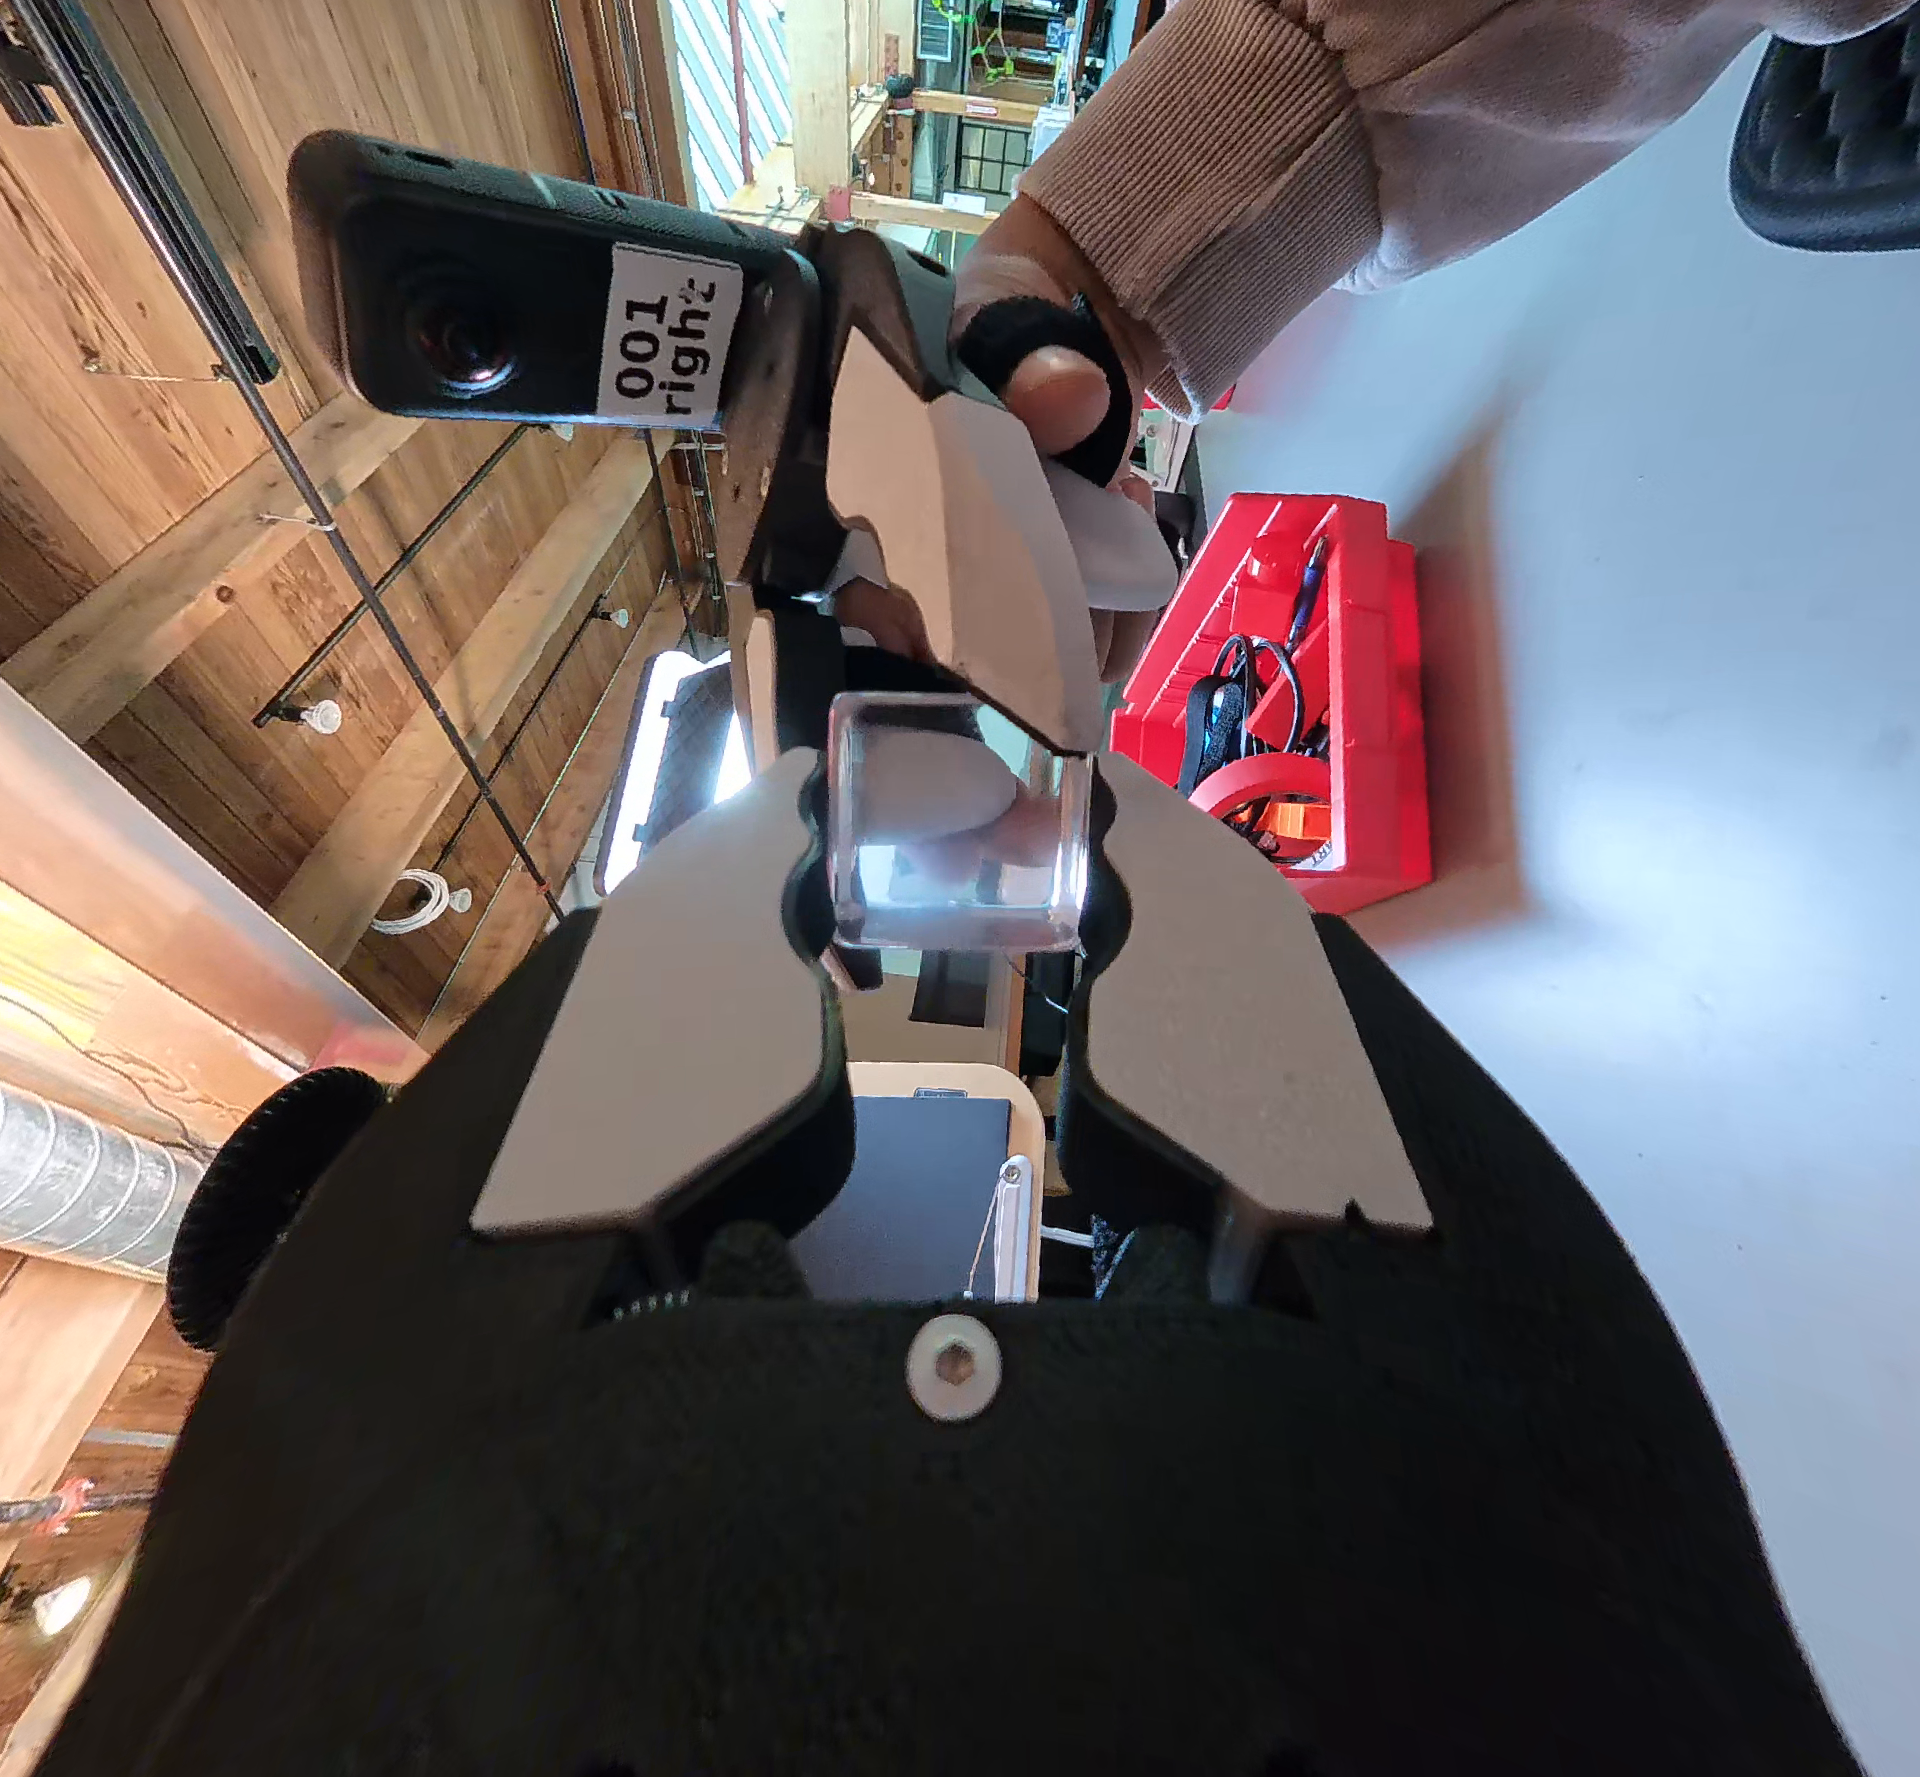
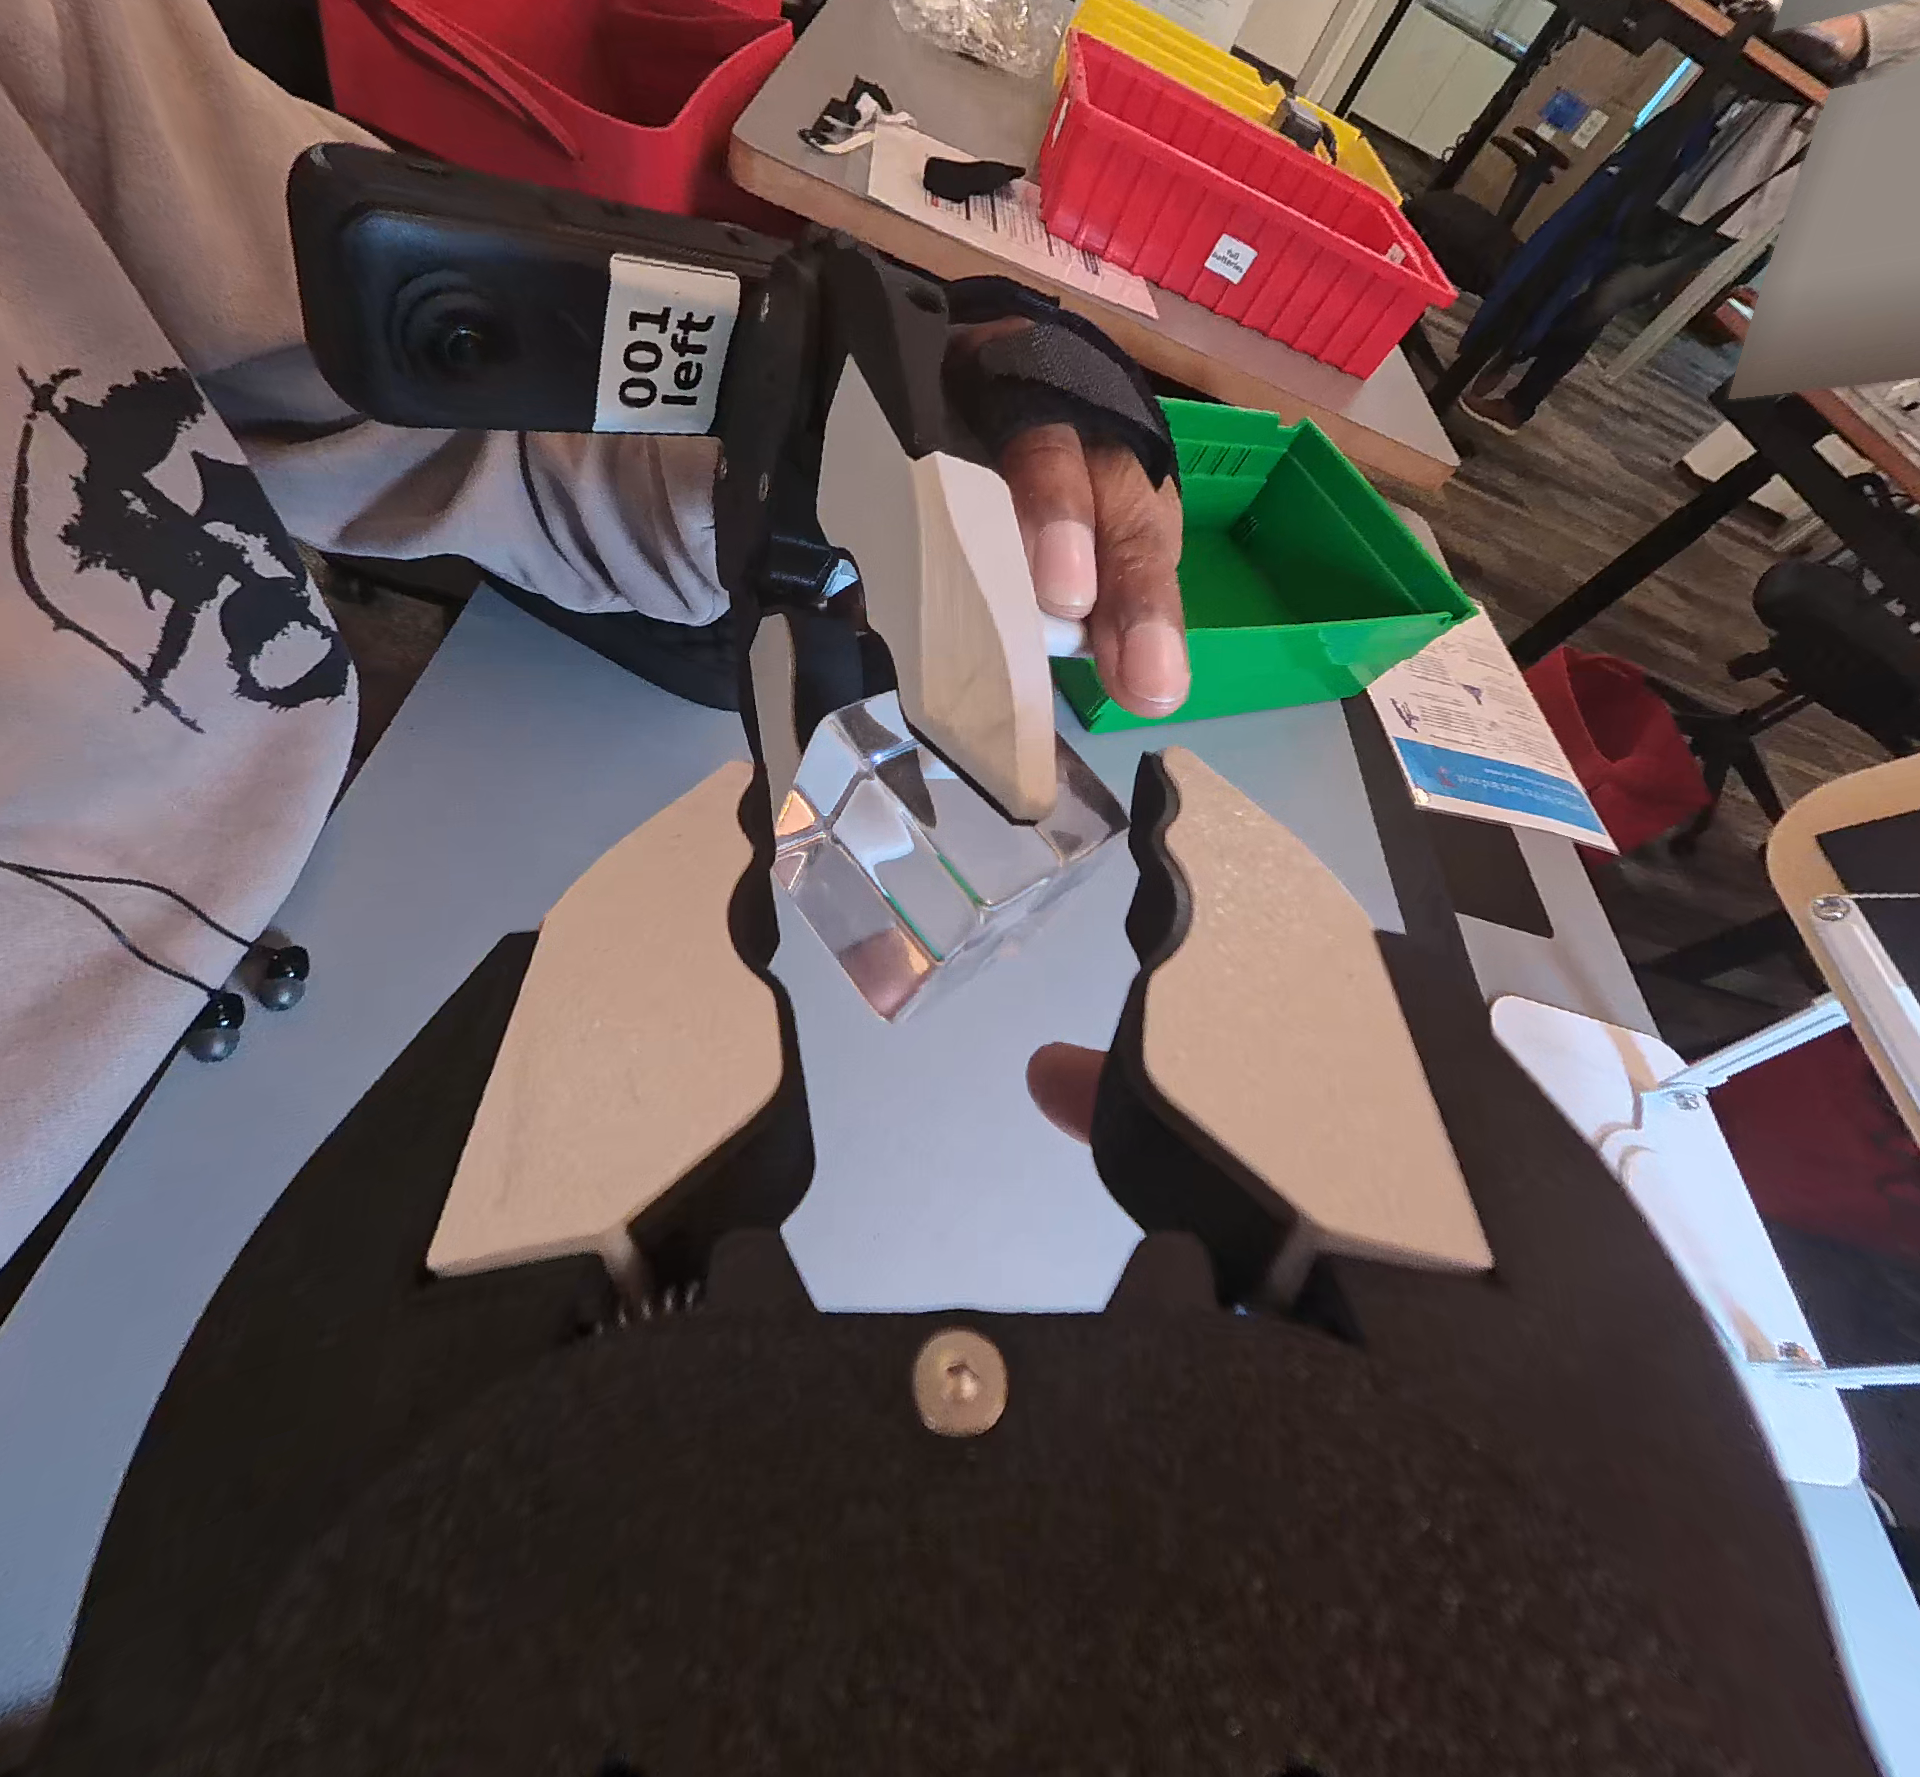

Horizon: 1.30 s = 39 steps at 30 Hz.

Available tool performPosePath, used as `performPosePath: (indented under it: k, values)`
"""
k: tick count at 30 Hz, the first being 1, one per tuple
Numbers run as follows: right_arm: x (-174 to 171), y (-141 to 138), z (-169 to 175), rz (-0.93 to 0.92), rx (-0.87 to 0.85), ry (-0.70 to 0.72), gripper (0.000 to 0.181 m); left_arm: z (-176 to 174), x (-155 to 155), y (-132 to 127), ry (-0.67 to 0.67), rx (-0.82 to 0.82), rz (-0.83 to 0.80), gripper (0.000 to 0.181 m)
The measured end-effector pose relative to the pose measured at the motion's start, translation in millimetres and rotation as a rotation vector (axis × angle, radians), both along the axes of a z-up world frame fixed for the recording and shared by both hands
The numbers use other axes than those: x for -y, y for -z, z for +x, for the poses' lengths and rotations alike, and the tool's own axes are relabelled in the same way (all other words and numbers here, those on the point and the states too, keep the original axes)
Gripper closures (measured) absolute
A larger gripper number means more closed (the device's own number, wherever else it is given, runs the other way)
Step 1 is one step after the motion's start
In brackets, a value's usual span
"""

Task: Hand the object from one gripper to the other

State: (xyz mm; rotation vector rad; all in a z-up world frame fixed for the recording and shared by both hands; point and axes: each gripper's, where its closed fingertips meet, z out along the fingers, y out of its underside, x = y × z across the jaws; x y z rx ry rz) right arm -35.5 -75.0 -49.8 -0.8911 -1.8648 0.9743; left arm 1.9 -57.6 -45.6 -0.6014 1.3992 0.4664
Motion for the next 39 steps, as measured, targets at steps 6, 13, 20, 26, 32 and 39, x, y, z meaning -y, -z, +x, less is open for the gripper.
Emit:
performPosePath:
  k: [6,13,20,26,32,39]
  values:
    - [-5,-13,1,-0.018,-0.077,-0.001,0.116,-6,-4,-13,-0.006,0.121,-0.048,0.131]
    - [-56,-30,9,0.136,-0.187,0.248,0.116,-49,-26,-36,-0.002,0.383,-0.27,0.122]
    - [-159,-7,42,0.362,-0.089,0.662,0.116,-94,-42,-55,-0.105,0.508,-0.269,0.13]
    - [-251,41,91,0.457,0.03,0.95,0.116,-137,-60,-69,-0.293,0.645,-0.348,0.128]
    - [-293,103,131,0.411,0.292,1.089,0.117,-183,-72,-68,-0.448,0.728,-0.448,0.127]
    - [-301,114,146,0.285,0.382,1.206,0.116,-242,-77,-55,-0.682,0.776,-0.568,0.127]
